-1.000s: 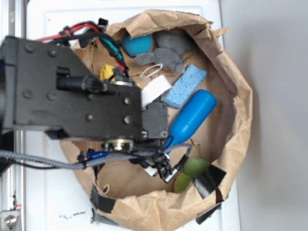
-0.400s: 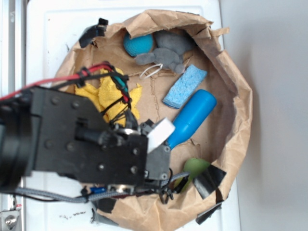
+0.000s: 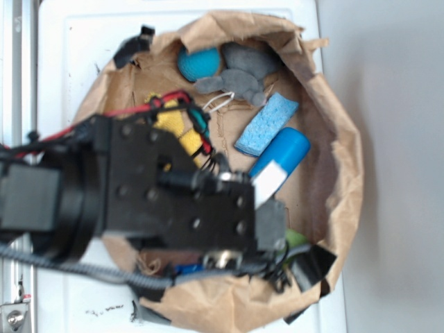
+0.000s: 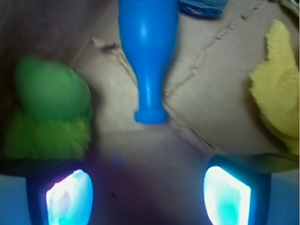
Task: Grab the green animal.
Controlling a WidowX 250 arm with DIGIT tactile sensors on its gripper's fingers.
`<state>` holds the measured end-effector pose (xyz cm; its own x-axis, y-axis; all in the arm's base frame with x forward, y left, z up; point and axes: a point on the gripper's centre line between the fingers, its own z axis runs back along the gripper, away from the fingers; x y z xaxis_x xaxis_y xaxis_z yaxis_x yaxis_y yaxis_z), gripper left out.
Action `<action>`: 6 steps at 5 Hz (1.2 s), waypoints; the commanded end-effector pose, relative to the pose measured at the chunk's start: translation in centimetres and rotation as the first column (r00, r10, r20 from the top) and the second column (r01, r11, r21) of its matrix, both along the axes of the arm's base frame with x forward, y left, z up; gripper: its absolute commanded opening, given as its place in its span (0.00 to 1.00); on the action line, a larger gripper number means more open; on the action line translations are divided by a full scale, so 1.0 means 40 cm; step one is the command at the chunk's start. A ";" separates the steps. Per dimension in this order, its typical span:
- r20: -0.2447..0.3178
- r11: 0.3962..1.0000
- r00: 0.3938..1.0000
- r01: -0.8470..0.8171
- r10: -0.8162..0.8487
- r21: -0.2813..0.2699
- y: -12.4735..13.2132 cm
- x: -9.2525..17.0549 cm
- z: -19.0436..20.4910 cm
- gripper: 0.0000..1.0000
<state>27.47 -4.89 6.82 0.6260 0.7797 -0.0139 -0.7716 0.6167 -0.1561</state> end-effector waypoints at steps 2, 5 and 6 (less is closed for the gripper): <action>0.147 0.994 0.985 -0.076 0.086 -0.074 0.000 0.065 0.013 1.00; 0.189 0.974 0.969 -0.126 0.161 -0.186 -0.020 0.095 0.030 1.00; 0.174 0.977 0.968 -0.153 0.178 -0.147 -0.021 0.114 0.006 1.00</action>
<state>30.79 -5.61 5.31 0.4928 0.8692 -0.0415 -0.8316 0.4564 -0.3164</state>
